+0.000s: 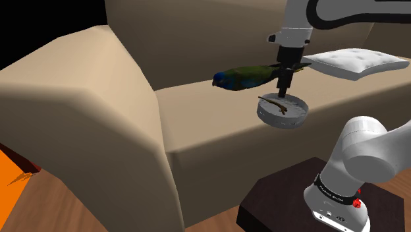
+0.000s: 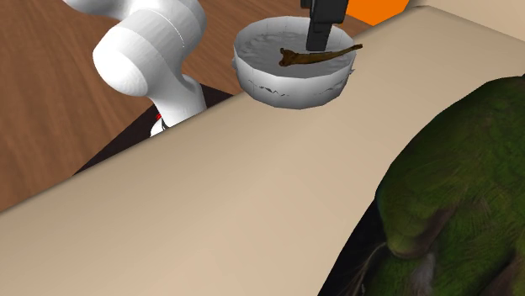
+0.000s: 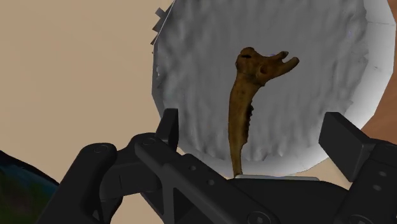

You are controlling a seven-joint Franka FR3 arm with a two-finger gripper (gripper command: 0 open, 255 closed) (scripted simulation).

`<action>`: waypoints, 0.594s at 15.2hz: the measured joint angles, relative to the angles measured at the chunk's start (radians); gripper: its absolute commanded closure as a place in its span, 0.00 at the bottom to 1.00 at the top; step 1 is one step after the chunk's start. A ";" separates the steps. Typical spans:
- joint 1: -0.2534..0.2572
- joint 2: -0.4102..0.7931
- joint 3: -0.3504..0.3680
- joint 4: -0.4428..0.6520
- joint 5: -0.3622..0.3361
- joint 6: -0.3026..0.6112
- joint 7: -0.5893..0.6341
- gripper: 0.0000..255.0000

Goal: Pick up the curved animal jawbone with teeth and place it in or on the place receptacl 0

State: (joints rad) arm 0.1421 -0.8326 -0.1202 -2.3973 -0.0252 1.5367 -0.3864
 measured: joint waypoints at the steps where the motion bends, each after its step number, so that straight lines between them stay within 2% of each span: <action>1: -0.001 0.006 -0.003 0.038 -0.002 -0.032 -0.004 0.00; 3: 0.002 0.025 -0.001 0.094 0.001 -0.068 -0.002 0.00; 9: 0.003 0.030 0.001 0.109 0.003 -0.079 0.000 0.00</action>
